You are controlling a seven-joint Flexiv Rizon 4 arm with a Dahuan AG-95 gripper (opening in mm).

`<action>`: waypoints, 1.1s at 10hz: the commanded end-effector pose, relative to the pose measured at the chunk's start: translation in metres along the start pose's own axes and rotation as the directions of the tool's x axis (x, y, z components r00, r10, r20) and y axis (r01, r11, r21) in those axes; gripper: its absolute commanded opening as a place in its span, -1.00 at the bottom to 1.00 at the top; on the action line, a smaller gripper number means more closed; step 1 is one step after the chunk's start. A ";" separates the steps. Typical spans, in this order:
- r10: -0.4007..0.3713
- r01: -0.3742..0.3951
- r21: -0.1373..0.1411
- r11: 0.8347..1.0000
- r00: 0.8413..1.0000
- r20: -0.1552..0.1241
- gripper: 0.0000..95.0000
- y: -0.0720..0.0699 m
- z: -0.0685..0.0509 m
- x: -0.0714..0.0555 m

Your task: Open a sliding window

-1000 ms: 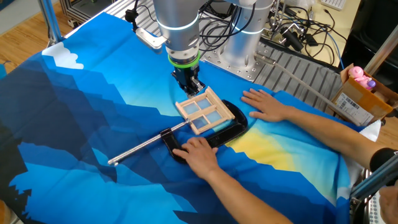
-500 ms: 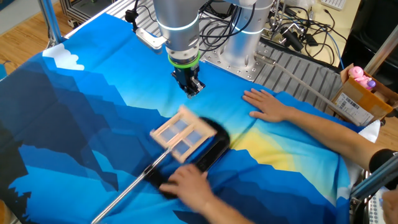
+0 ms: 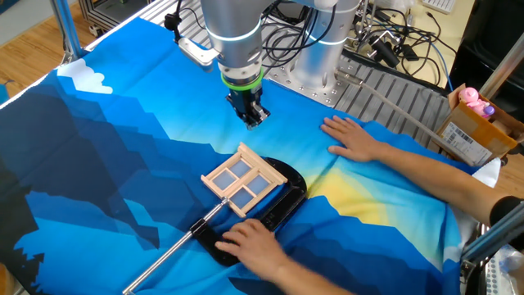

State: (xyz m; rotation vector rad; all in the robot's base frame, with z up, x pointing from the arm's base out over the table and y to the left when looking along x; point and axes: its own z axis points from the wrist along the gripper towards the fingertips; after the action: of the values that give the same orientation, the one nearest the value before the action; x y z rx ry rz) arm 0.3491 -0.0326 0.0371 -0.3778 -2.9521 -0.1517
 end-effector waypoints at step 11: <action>-0.016 0.023 0.082 0.996 0.997 -0.077 -1.00 -0.004 -0.009 0.001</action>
State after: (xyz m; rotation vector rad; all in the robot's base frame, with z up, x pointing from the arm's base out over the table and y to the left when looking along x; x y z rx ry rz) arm 0.3490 -0.0376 0.0461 -0.3257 -2.8660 -0.0440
